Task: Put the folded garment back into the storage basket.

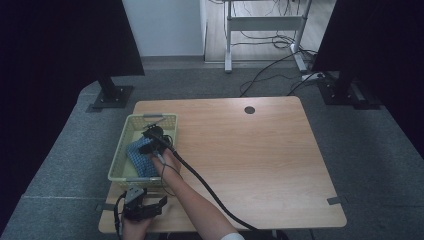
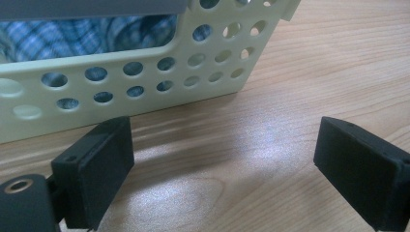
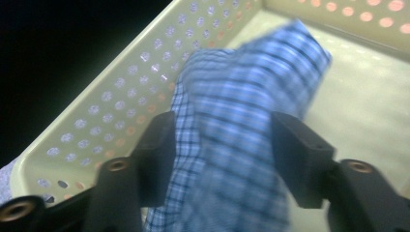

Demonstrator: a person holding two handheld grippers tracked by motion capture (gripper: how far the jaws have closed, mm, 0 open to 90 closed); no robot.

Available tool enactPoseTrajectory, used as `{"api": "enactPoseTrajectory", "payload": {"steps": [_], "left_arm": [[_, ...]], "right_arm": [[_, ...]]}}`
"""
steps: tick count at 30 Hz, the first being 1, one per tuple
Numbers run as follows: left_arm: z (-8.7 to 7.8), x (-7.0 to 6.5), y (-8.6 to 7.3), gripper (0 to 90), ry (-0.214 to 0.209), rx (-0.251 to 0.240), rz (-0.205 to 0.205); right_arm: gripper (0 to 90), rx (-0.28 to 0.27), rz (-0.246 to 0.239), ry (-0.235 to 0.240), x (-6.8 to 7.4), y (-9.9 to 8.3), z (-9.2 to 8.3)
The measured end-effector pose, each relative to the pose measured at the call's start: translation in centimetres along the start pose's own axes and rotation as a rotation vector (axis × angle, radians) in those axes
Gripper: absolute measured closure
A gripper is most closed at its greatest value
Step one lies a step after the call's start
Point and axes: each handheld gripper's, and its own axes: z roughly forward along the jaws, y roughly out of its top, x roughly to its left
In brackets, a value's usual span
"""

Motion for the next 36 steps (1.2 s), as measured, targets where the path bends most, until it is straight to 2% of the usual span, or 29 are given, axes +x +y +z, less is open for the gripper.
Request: {"api": "enactPoseTrajectory", "payload": {"steps": [5, 9, 10, 13, 16, 21, 24, 29, 33, 36], "left_arm": [[0.0, 0.0, 0.0, 7.2, -0.001, 0.002, 0.001], [0.1, -0.1, 0.0, 7.2, 0.000, 0.004, 0.002], [0.1, -0.1, 0.0, 7.2, 0.001, 0.004, 0.003], [0.1, -0.1, 0.0, 7.2, 0.002, 0.004, 0.001], [0.1, -0.1, 0.0, 7.2, 0.003, 0.004, 0.002], [0.1, -0.1, 0.0, 7.2, 0.004, 0.007, 0.005], [0.1, -0.1, 0.0, 7.2, 0.005, 0.007, 0.006], [0.1, -0.1, 0.0, 7.2, 0.006, 0.008, 0.006], [0.1, -0.1, 0.0, 7.2, 0.005, 0.008, 0.001], [0.1, -0.1, 0.0, 7.2, 0.008, 0.011, 0.004]], "right_arm": [[29.6, -0.003, 0.012, 0.033, -0.2, 0.2, -0.4], [20.1, 0.013, -0.017, 0.024, 0.2, 0.1, -0.6], [19.0, 0.012, -0.021, 0.008, 0.3, 0.0, -0.7], [12.7, 0.005, -0.006, 0.010, 0.1, -0.1, -1.0], [6.1, 0.024, -0.014, 0.039, -0.1, -0.1, -1.2], [2.7, 0.003, -0.036, 0.063, -0.3, -0.3, -2.2], [1.9, 0.004, -0.033, 0.057, -0.5, -0.5, -2.6], [1.4, -0.025, -0.040, 0.047, -0.8, -0.9, -3.8], [1.6, -0.031, -0.025, 0.061, -1.5, -1.1, -5.0], [1.6, -0.045, -0.034, 0.044, -1.9, -1.3, -6.0]]}}
